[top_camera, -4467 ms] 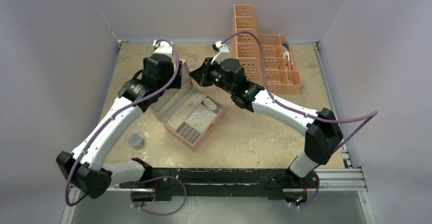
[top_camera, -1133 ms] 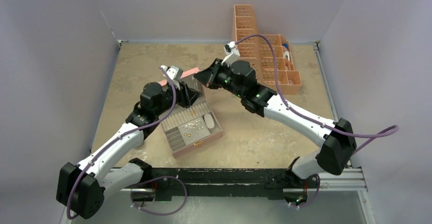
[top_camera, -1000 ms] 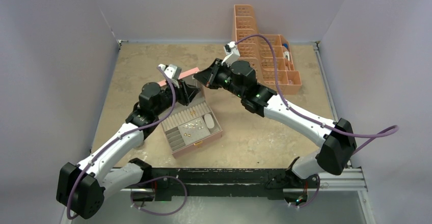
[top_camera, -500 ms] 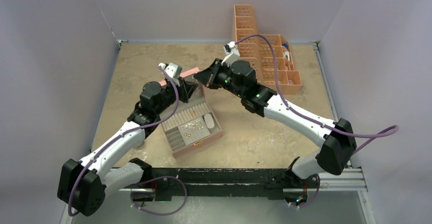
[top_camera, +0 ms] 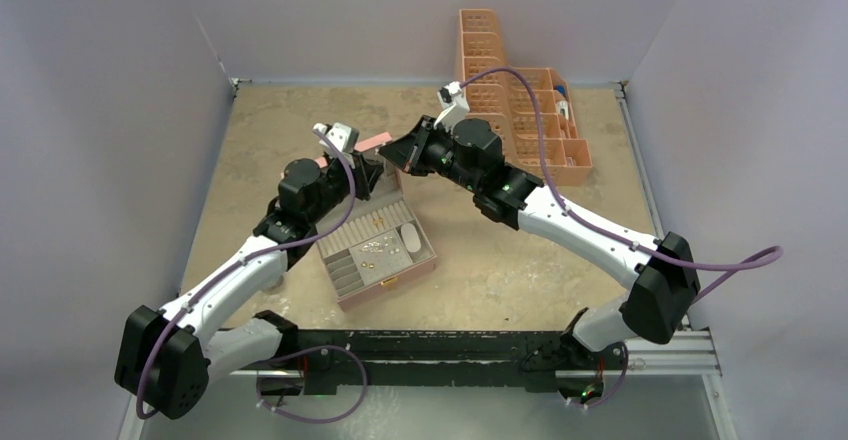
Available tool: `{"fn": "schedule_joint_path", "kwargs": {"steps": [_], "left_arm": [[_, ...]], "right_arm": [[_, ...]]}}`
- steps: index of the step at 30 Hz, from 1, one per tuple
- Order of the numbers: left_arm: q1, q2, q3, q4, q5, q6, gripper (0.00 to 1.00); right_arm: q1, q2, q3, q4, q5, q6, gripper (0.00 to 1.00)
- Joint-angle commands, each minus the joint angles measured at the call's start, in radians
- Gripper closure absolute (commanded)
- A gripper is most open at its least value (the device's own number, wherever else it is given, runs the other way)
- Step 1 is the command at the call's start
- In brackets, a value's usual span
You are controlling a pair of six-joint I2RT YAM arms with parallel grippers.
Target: Organize the mixed jewelry
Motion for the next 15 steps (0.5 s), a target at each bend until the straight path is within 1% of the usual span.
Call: {"fn": "schedule_joint_path", "kwargs": {"steps": [1, 5, 10, 15], "left_arm": [[-0.005, -0.008, 0.023, 0.074, -0.028, 0.013, 0.88], [-0.005, -0.009, 0.023, 0.095, 0.005, 0.011, 0.85], [-0.005, -0.017, 0.012, 0.101, 0.006, 0.005, 0.85], [-0.005, -0.005, 0.033, 0.069, 0.001, -0.005, 0.95]], "right_arm": [[0.002, -0.024, 0.046, 0.047, -0.022, 0.008, 1.0], [0.003, -0.019, 0.044, 0.044, -0.039, 0.01, 1.0], [0.002, -0.021, 0.041, 0.044, -0.05, 0.027, 1.0], [0.002, -0.021, 0.039, 0.044, -0.048, 0.034, 1.0]]}}
